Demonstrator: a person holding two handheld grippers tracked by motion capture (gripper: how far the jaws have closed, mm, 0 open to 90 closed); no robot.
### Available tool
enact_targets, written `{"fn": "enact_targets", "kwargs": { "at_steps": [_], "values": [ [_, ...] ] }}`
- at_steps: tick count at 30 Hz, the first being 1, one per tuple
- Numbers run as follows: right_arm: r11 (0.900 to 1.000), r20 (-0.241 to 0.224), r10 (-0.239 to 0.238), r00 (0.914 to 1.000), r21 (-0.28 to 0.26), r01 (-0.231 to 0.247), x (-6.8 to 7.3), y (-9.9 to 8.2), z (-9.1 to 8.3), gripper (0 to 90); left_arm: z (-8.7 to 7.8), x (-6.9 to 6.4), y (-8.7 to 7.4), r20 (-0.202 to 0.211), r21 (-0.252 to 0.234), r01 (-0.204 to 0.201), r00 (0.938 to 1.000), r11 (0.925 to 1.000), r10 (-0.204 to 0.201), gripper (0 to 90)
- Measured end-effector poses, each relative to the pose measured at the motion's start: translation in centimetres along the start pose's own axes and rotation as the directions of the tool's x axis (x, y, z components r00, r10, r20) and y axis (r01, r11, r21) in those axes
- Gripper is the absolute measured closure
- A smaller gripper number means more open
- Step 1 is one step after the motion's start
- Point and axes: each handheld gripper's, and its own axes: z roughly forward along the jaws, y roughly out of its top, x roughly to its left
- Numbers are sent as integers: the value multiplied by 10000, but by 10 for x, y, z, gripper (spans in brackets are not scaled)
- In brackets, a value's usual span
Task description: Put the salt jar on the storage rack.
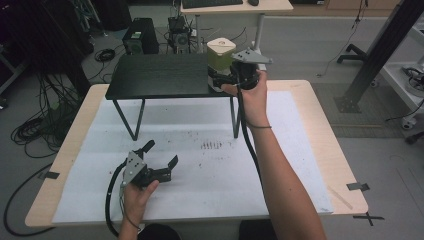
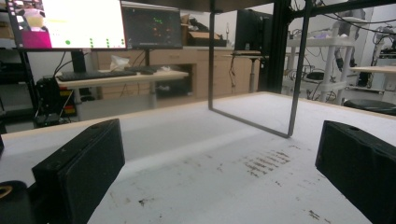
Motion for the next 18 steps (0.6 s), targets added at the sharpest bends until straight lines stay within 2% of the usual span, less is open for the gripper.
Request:
{"fn": "enact_targets", "kwargs": {
  "at_steps": [18],
  "values": [
    [10000,39,17,10000,-46,-16,0,0,1,306,0,0,0,17,5,0,10000,10000,0,17]
  ]
}}
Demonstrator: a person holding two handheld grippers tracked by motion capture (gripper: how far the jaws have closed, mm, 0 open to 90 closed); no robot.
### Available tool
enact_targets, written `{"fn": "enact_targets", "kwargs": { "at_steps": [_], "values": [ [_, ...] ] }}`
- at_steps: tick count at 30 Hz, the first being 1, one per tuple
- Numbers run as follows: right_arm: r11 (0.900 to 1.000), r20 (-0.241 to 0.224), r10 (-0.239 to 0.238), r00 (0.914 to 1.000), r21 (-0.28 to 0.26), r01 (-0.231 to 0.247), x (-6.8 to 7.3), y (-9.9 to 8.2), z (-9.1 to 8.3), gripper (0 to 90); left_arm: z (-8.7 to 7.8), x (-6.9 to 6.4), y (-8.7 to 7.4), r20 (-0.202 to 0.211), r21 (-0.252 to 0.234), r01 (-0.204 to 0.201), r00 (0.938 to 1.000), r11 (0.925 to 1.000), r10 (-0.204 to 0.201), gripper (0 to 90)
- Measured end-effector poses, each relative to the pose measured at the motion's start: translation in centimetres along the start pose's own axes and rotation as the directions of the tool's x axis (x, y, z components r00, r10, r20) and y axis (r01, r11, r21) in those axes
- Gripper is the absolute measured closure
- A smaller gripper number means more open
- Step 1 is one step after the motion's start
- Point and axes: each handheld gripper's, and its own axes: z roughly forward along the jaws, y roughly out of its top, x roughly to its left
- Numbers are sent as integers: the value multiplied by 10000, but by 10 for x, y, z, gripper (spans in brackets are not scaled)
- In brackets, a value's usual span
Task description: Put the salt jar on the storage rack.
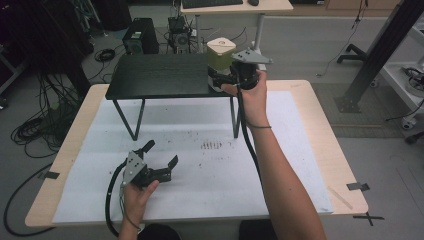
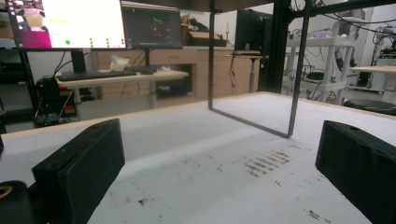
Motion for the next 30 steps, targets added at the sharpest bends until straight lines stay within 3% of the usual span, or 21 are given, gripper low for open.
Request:
{"fn": "enact_targets", "kwargs": {
  "at_steps": [10,30],
  "values": [
    [10000,36,75,10000,-43,-75,0,0,0,299,0,0,0,4,0,-4,10000,10000,4,17],
    [9994,-213,335,9992,137,-332,1,-2,2,150,0,0,0,9,2,8,10000,10000,-8,17]
  ]
}}
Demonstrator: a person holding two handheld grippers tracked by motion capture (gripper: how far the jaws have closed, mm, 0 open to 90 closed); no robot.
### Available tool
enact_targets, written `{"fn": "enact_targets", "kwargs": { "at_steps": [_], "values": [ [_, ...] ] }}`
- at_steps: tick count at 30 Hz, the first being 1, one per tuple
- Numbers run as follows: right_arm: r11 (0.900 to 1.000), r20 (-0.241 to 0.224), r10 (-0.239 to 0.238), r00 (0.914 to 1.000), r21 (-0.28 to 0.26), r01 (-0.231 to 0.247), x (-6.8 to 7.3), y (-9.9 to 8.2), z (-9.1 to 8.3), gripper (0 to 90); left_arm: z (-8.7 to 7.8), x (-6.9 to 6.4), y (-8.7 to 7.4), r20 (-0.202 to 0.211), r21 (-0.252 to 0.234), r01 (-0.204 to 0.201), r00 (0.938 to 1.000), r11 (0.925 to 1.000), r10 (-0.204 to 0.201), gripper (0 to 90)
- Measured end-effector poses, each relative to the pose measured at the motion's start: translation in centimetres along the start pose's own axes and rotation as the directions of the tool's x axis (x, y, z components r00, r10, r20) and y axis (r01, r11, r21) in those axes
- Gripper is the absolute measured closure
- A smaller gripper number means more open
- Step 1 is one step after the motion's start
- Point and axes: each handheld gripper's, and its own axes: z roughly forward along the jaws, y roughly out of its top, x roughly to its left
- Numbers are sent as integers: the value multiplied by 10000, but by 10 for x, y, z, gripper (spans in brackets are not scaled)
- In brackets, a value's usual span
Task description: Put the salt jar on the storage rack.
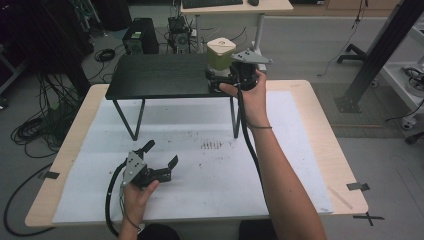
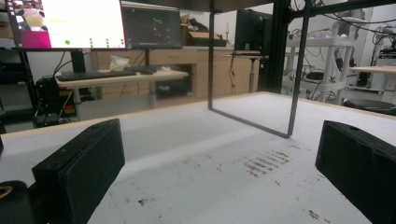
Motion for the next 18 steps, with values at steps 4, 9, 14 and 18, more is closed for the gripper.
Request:
{"fn": "enact_targets", "kwargs": {
  "at_steps": [4,9,14,18],
  "values": [
    [10000,-17,-32,10000,-69,32,0,0,-1,133,0,0,0,0,-1,-6,10000,10000,6,17],
    [9997,-163,-78,9998,-222,74,1,0,-6,109,0,0,0,-1,1,3,10000,10000,-3,17],
    [9994,-219,-11,9998,-347,4,1,-3,-13,73,0,0,0,1,23,-22,10000,10000,22,17],
    [9987,-289,122,9995,-501,-137,0,-6,-20,56,0,0,0,-8,-5,7,10000,10000,-7,16]
  ]
}}
